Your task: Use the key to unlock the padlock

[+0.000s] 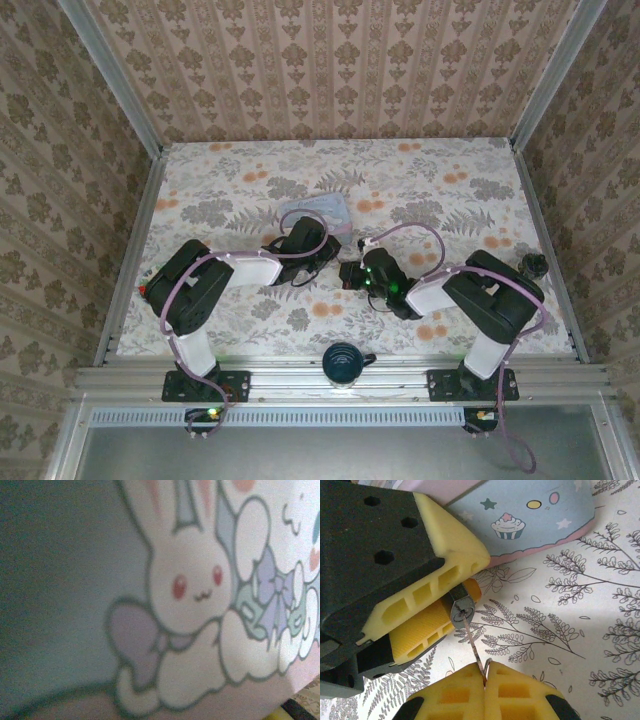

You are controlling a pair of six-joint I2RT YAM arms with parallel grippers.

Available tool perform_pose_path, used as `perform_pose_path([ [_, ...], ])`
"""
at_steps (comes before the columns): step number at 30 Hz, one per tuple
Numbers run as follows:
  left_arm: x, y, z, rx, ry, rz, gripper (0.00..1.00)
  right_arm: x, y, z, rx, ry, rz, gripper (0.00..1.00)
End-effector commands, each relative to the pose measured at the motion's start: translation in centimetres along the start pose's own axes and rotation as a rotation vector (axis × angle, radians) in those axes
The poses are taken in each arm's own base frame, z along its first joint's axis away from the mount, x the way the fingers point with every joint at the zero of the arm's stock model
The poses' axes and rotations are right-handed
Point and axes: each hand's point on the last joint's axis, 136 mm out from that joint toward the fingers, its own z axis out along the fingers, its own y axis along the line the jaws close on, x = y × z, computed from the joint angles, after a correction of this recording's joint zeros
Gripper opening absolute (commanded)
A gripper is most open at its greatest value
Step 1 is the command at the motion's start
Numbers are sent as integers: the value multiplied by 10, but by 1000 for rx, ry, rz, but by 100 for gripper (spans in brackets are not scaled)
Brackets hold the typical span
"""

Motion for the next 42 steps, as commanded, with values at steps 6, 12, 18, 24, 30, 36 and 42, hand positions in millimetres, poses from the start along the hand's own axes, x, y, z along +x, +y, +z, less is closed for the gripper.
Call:
perform_pose_path([
  [6, 56, 29, 2, -78, 245, -58, 7, -36, 18, -2, -58, -37, -52, 0],
  [12, 66, 32, -5, -95, 294, -57, 7, -41, 22, -5, -100, 3, -82, 0],
  [18, 71, 30, -10, -90, 311, -72, 7, -42, 23, -7, -112, -2, -70, 0],
  [24, 77, 29, -10, -91, 324, -76, 7, -47, 17, -5, -98, -16, -55, 0],
  [30, 82, 30, -9, -87, 327, -87, 7, -65, 17, -7, -115, -70, -22, 0],
  [36, 91, 26, -7, -80, 356, -76, 6, -78, 47, -10, -241, -100, -100, 0],
  [42, 98, 27, -5, -85, 386, -76, 6, -75, 57, -9, -210, -60, -290, 0],
])
